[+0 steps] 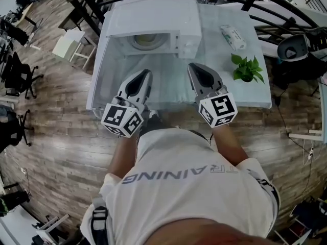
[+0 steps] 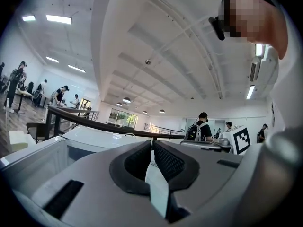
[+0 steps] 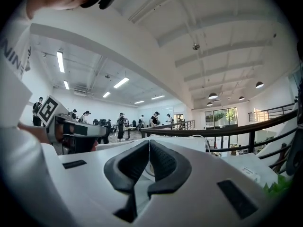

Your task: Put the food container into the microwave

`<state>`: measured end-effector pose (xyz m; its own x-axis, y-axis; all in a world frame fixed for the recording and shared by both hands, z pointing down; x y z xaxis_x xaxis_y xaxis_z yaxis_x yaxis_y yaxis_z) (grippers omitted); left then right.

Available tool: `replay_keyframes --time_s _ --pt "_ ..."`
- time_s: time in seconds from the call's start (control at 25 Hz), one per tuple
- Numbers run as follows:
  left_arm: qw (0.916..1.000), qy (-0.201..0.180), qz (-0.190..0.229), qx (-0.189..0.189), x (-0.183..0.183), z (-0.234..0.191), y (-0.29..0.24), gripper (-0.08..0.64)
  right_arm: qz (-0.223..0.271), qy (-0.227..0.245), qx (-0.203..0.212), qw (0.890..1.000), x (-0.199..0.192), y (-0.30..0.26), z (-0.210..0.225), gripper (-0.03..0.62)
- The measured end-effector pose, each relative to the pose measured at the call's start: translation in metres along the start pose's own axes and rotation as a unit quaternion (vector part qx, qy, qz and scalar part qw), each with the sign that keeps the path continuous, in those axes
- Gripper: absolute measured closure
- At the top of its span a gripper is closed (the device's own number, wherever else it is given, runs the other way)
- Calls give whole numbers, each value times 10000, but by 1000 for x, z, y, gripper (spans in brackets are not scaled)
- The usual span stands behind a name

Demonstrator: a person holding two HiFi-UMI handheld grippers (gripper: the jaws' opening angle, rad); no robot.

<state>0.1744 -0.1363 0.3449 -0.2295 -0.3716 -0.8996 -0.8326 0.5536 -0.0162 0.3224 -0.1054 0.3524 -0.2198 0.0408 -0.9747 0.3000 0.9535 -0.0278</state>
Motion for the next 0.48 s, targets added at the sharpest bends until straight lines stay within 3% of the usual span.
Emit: replay_keyframes --time_s 0.48 --pt "9999 -112 7 -10 -4 14 19 509 51 131 -235 9996 11 24 -3 569"
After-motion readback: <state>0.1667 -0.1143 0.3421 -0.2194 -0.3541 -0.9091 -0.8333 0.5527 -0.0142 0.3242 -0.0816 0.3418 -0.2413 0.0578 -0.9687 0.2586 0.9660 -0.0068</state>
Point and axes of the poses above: the fingertips, and each gripper's own axes: y backward along the fingers, z to its right, x out of its top, the point moved 2 cm from there along y, backward along the fingers, and after that the axes turned 13 degrees about y, right-handed, at the moved point
